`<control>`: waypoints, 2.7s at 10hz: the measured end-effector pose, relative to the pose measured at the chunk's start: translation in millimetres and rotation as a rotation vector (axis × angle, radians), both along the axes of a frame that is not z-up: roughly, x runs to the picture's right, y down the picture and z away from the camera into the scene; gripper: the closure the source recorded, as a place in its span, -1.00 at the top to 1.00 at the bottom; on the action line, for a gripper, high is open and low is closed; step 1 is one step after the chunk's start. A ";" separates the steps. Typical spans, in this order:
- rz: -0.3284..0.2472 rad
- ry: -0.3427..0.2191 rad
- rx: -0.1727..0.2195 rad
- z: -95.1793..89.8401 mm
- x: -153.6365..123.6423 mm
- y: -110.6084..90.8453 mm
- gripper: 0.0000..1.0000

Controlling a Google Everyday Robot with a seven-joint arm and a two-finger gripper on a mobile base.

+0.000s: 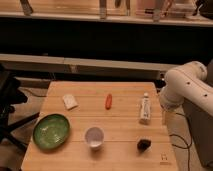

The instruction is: Knock the eraser over

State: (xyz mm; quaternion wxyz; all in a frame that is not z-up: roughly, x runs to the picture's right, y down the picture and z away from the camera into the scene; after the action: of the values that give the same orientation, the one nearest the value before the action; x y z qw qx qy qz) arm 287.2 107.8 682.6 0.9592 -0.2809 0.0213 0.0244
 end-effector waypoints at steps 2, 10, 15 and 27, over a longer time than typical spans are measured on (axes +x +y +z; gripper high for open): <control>0.000 0.000 0.000 0.0 0.0 0.0 0.60; 0.000 0.000 0.000 0.1 0.0 0.1 0.60; -0.012 -0.002 -0.021 -1.5 -0.2 42.5 0.60; -0.056 -0.063 -0.051 -1.8 -6.9 84.4 0.60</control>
State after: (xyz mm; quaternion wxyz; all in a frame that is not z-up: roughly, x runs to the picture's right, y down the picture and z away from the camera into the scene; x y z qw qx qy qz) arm 280.3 192.2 680.9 0.9522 -0.3052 -0.0005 -0.0117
